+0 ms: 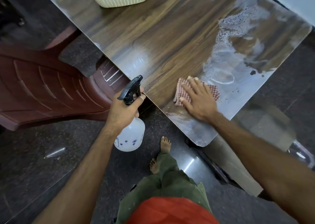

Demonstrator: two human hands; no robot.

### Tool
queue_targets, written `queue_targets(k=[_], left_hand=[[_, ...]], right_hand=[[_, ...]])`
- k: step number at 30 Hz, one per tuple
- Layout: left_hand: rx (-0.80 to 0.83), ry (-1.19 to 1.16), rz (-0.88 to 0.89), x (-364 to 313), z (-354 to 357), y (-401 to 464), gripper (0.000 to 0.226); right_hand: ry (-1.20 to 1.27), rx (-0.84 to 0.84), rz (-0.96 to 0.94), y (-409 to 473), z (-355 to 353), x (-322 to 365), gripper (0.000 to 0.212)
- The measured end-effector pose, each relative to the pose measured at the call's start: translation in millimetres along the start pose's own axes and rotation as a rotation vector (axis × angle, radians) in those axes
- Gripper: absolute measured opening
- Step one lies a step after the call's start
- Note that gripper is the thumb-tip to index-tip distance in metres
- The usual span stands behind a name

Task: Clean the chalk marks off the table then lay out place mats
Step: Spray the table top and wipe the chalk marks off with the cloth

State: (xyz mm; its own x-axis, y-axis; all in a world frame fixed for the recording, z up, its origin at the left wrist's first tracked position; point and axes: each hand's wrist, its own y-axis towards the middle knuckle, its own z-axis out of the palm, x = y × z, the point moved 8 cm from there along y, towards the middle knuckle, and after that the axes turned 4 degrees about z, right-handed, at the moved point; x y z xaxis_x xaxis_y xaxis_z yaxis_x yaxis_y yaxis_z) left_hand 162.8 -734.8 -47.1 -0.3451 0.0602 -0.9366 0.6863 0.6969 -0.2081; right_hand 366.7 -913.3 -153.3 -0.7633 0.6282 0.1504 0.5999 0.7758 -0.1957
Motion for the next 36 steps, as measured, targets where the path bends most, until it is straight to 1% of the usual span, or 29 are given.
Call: queue_targets(k=[2, 4, 6, 9, 11, 14, 19, 21, 25, 27, 30, 36], left_hand=[[0.009, 0.002, -0.004, 1.5, 1.6, -1.5, 0.013], [0.018, -0.007, -0.023, 3.5, 3.1, -2.5, 0.017], [0.038, -0.005, -0.031, 4.2, 6.8, -3.0, 0.02], [0.057, 0.004, -0.026, 0.6, 12.0, -2.6, 0.017], [0.069, -0.005, -0.016, -3.5, 14.2, 0.2, 0.014], [0.081, -0.011, -0.002, -7.6, 15.4, 5.8, 0.014], [0.122, 0.008, 0.032, -13.5, 27.4, 15.0, 0.018], [0.131, 0.014, 0.028, -16.5, 36.3, 19.0, 0.017], [0.171, 0.064, 0.063, -31.6, 58.5, 26.6, 0.018], [0.19, 0.053, 0.051, -37.9, 70.2, 34.3, 0.016], [0.224, 0.1, 0.033, -46.6, 87.4, 51.5, 0.014], [0.255, 0.204, 0.067, -70.6, 119.3, 98.2, 0.011]], right_hand=[[0.027, -0.027, 0.137, 20.5, -9.0, -18.3, 0.067], [0.056, -0.038, 0.207, 38.8, -12.7, -11.2, 0.068], [0.05, -0.034, 0.168, 45.8, -9.2, 17.9, 0.069], [0.021, 0.005, 0.019, 25.2, 6.0, 63.2, 0.071], [0.031, 0.018, -0.044, 4.4, 12.2, 67.7, 0.07], [0.038, -0.019, -0.056, -13.4, 11.9, 40.2, 0.07], [0.085, -0.072, 0.19, 0.2, -3.8, -33.1, 0.069], [0.09, -0.066, 0.225, 7.8, -6.6, -39.7, 0.071], [0.1, -0.084, 0.231, 10.0, -8.6, -38.0, 0.071], [0.099, -0.093, 0.229, 9.6, -9.1, -40.0, 0.069], [0.086, -0.112, 0.227, 16.2, -11.3, -47.4, 0.067], [0.104, -0.129, 0.252, 45.5, -22.2, -69.3, 0.065]])
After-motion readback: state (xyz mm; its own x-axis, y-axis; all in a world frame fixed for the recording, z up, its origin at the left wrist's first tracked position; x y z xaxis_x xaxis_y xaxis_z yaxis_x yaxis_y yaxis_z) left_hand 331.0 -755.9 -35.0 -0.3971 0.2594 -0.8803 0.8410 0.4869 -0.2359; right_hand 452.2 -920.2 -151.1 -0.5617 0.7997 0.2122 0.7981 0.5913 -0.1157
